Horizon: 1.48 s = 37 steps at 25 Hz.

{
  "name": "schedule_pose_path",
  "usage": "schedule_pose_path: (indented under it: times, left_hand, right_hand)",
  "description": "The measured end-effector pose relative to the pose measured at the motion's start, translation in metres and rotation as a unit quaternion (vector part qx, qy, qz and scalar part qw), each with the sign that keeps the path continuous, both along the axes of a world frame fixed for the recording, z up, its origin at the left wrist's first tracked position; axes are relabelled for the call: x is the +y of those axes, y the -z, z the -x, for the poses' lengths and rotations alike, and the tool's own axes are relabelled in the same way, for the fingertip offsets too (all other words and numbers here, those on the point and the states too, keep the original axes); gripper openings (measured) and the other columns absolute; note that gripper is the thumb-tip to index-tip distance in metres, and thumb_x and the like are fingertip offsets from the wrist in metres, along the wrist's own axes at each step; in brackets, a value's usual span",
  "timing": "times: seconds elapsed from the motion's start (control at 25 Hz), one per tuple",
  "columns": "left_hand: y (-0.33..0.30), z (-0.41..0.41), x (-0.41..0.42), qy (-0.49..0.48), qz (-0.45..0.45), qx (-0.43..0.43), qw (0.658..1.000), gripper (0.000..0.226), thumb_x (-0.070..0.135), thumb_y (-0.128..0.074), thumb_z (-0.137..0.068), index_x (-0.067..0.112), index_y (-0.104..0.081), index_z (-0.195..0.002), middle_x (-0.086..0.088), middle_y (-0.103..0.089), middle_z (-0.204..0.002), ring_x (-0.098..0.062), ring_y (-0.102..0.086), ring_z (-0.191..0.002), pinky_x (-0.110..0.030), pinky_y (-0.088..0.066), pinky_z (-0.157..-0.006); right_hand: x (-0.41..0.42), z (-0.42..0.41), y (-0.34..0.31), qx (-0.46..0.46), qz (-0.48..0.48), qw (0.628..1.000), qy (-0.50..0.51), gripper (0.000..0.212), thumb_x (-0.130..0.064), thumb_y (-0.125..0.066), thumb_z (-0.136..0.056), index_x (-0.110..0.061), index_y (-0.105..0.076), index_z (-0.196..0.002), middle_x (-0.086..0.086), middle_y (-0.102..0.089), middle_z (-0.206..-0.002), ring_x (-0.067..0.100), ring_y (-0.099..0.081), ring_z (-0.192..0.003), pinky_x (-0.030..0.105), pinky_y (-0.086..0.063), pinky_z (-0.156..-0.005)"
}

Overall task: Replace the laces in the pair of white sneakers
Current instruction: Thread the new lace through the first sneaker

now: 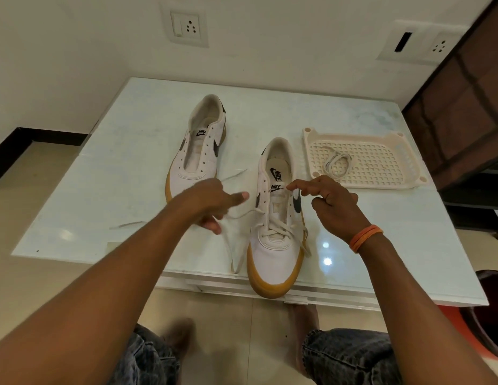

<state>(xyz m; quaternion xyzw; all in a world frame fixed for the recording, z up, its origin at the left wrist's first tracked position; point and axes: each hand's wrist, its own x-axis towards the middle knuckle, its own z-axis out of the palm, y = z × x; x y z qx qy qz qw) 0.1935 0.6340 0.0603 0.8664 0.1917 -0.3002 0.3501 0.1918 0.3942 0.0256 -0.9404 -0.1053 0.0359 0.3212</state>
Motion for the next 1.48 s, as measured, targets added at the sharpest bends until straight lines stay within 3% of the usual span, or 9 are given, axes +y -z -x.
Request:
schedule_pose_path:
  times: [0.2, 0.32, 0.44, 0.6, 0.72, 0.92, 1.04, 1.24, 1.48]
  left_hand:
    - [0.013, 0.005, -0.034, -0.039, 0.109, 0.019, 0.993, 0.039, 0.033, -0.072, -0.085, 0.0, -0.065, -0.104, -0.011, -0.071, -0.092, -0.014, -0.066, -0.059, -0.02, -0.051, -0.045]
    - [0.013, 0.006, -0.035, -0.107, 0.153, 0.034, 0.982, 0.03, 0.022, -0.074, -0.084, 0.0, -0.067, -0.104, -0.013, -0.07, -0.082, -0.014, -0.061, -0.061, -0.019, -0.05, -0.044]
    - [0.004, 0.006, -0.035, -0.115, 0.177, 0.019, 0.977, 0.021, 0.014, -0.07, -0.088, 0.002, -0.067, -0.105, -0.012, -0.069, -0.082, -0.014, -0.063, -0.058, -0.02, -0.051, -0.043]
    - [-0.016, -0.014, 0.0, -0.24, 0.209, -0.141, 0.937, 0.013, 0.01, -0.061, -0.094, 0.003, -0.063, -0.104, -0.01, -0.066, -0.091, -0.015, -0.062, -0.056, -0.019, -0.05, -0.041]
    - [-0.017, -0.027, 0.033, -0.317, 0.131, -0.259, 0.903, 0.012, 0.019, -0.064, -0.093, 0.008, -0.064, -0.098, -0.013, -0.068, -0.089, -0.016, -0.064, -0.055, -0.021, -0.051, -0.043]
    - [-0.001, -0.013, 0.02, -0.115, 0.007, -0.066, 0.991, 0.052, 0.051, -0.059, -0.09, 0.001, -0.058, -0.102, -0.015, -0.067, -0.09, -0.016, -0.062, -0.041, -0.02, -0.046, -0.035]
    - [0.004, 0.0, -0.013, 0.015, 0.034, 0.014, 0.999, 0.051, 0.052, -0.059, -0.089, 0.002, -0.063, -0.1, -0.007, -0.07, -0.091, -0.011, -0.067, -0.049, -0.015, -0.04, -0.036]
    - [0.009, 0.002, -0.028, -0.089, 0.159, -0.001, 0.983, 0.02, 0.019, -0.073, -0.086, 0.003, -0.065, -0.096, -0.012, -0.071, -0.09, -0.011, -0.066, -0.054, -0.017, -0.046, -0.04]
    - [-0.004, -0.005, -0.017, -0.141, 0.191, -0.072, 0.969, 0.011, 0.014, -0.06, -0.095, 0.005, -0.061, -0.102, -0.01, -0.066, -0.097, -0.017, -0.066, -0.062, -0.024, -0.055, -0.046]
  right_hand:
    - [-0.001, -0.001, 0.003, -0.005, -0.019, 1.0, -0.011, 0.079, 0.007, -0.039, -0.078, -0.069, -0.048, -0.097, -0.004, -0.053, -0.093, 0.015, -0.052, -0.102, 0.057, -0.036, -0.096]
    - [0.0, 0.0, 0.002, 0.0, -0.016, 1.0, -0.01, 0.07, 0.008, -0.041, -0.082, -0.058, -0.054, -0.101, -0.003, -0.053, -0.095, 0.019, -0.046, -0.124, 0.044, -0.028, -0.095]
    - [0.0, 0.0, -0.001, -0.017, 0.01, 1.0, -0.005, 0.067, 0.008, -0.042, -0.083, -0.054, -0.054, -0.106, -0.002, -0.052, -0.094, 0.018, -0.049, -0.111, 0.034, -0.018, -0.085]
    - [0.0, 0.001, -0.002, -0.046, 0.038, 0.998, -0.003, 0.068, 0.009, -0.044, -0.081, -0.052, -0.057, -0.109, -0.004, -0.05, -0.092, 0.018, -0.051, -0.099, 0.032, -0.016, -0.082]
    - [0.001, 0.0, -0.001, -0.041, 0.03, 0.999, -0.005, 0.069, 0.009, -0.044, -0.081, -0.055, -0.053, -0.106, -0.005, -0.049, -0.091, 0.017, -0.05, -0.098, 0.032, -0.016, -0.083]
    - [0.002, -0.001, 0.001, -0.037, 0.02, 0.999, -0.006, 0.071, 0.008, -0.044, -0.081, -0.059, -0.049, -0.101, -0.004, -0.049, -0.09, 0.018, -0.05, -0.098, 0.033, -0.018, -0.084]
    - [0.003, 0.0, 0.0, -0.038, 0.019, 0.999, -0.008, 0.069, 0.008, -0.044, -0.082, -0.059, -0.049, -0.101, -0.002, -0.049, -0.09, 0.018, -0.049, -0.098, 0.032, -0.016, -0.083]
    - [0.002, 0.0, 0.001, -0.043, 0.031, 0.999, -0.011, 0.066, 0.007, -0.045, -0.082, -0.055, -0.051, -0.106, -0.002, -0.05, -0.092, 0.02, -0.05, -0.1, 0.033, -0.018, -0.083]
    - [0.0, -0.001, 0.001, -0.054, 0.057, 0.997, -0.008, 0.065, 0.008, -0.045, -0.082, -0.047, -0.061, -0.112, -0.002, -0.052, -0.094, 0.021, -0.051, -0.105, 0.032, -0.017, -0.082]
